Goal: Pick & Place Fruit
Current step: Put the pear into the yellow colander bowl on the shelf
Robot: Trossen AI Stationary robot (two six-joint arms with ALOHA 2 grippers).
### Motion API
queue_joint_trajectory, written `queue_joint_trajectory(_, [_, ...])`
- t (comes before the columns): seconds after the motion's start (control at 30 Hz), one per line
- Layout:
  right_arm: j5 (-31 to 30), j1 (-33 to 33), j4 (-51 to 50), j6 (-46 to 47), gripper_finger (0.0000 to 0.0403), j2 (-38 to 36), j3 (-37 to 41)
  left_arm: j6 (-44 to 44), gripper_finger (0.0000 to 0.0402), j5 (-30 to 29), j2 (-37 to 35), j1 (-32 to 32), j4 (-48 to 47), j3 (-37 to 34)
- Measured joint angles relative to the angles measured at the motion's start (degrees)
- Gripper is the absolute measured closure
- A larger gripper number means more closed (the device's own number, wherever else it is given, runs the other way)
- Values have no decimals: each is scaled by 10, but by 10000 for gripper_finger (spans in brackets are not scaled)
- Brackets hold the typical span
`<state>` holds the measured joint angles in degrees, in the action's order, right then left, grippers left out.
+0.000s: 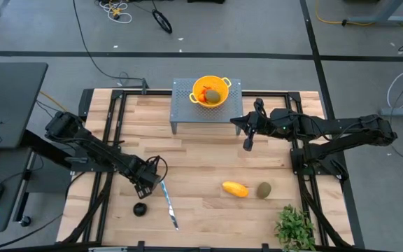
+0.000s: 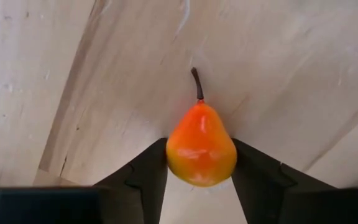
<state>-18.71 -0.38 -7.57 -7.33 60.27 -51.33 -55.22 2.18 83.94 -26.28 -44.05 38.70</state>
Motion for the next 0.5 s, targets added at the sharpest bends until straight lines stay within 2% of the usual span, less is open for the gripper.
queue_joint_trajectory(0.17, [1,0,0,0,381,0,0,0,252,1,0,0,0,0])
queue_joint_trajectory(0.5, [1,0,0,0,381,0,0,4,250,4,0,0,-1,0])
